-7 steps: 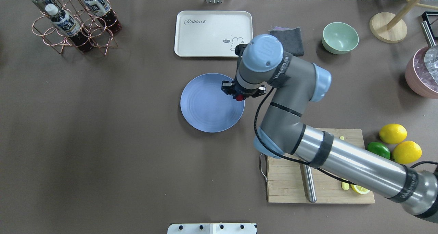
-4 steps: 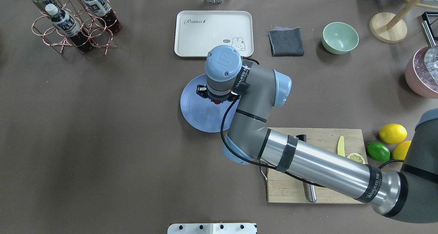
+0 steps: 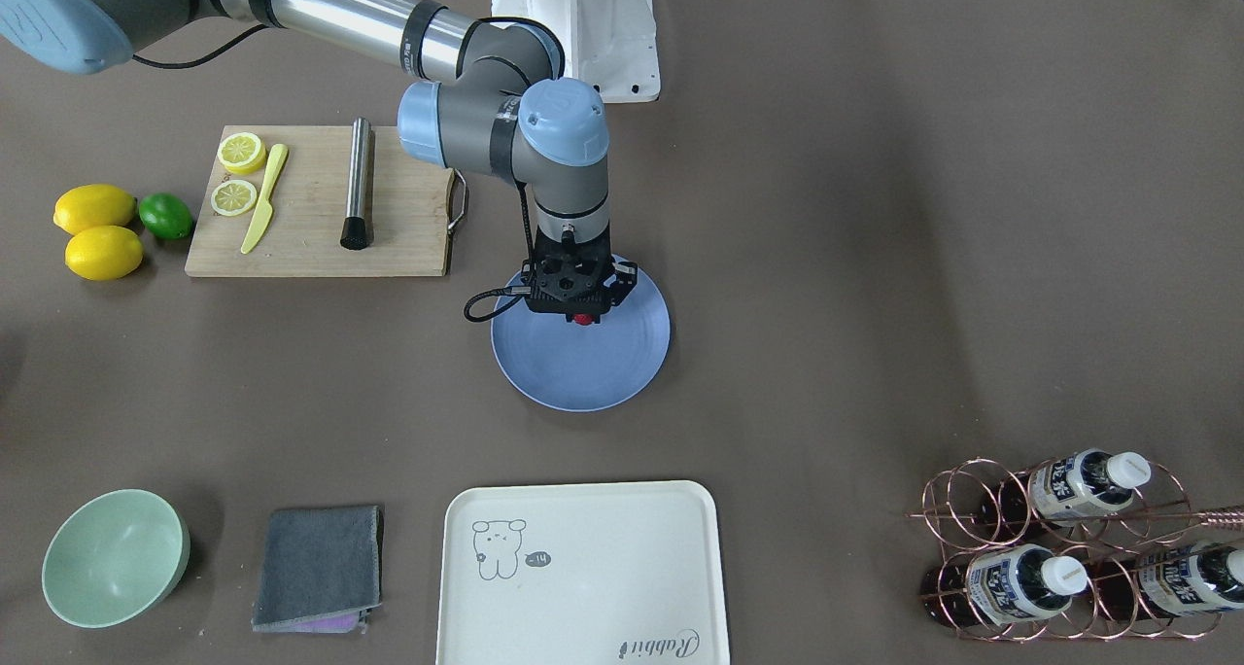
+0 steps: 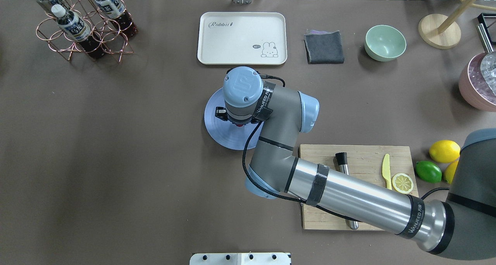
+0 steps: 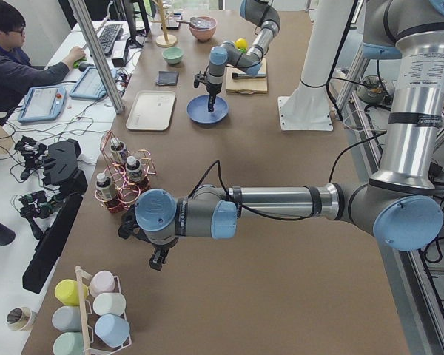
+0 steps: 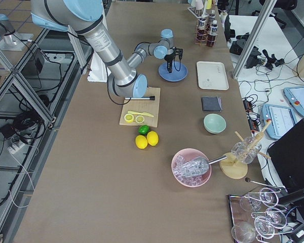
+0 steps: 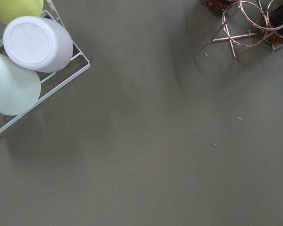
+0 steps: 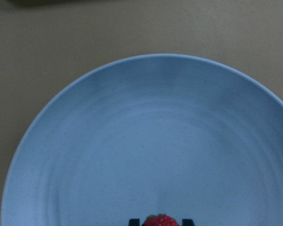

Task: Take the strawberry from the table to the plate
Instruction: 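Lower the strawberry onto the plate and open the right gripper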

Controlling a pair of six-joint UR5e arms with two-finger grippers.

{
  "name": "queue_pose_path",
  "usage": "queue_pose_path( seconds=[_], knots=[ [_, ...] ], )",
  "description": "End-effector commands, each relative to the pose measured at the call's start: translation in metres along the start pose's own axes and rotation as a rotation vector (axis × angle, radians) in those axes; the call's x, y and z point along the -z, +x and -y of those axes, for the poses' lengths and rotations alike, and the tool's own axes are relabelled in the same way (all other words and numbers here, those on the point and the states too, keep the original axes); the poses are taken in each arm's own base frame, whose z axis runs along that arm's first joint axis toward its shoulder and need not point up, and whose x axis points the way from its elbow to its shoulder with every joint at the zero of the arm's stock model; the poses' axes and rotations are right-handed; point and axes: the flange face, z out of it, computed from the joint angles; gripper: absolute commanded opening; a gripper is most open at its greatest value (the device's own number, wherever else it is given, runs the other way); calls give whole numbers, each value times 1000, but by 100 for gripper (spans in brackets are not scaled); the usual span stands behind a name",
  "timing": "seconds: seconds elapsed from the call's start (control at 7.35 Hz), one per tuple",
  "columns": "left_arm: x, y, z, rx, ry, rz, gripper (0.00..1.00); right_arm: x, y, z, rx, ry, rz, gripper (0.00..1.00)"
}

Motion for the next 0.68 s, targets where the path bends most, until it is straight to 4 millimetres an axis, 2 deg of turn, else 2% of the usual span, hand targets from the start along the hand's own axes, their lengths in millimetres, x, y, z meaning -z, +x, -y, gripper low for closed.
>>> queue_pose_path(
  seconds=[0.0,0.14,0.27,0.41,0.54],
  knots=[
    [2,0,0,0,4,1,98,-3,3,0,-8,6,-5,86],
    [3,-1,-1,1,5,1,98,-1,2,1,-7,20,-5,100],
    [2,0,-1,0,4,2,98,2,0,2,4,21,1,100],
    [2,-1,-1,2,3,2,98,12,0,12,7,34,14,100],
    [2,0,0,0,4,2,98,33,6,34,-10,43,32,100]
  ],
)
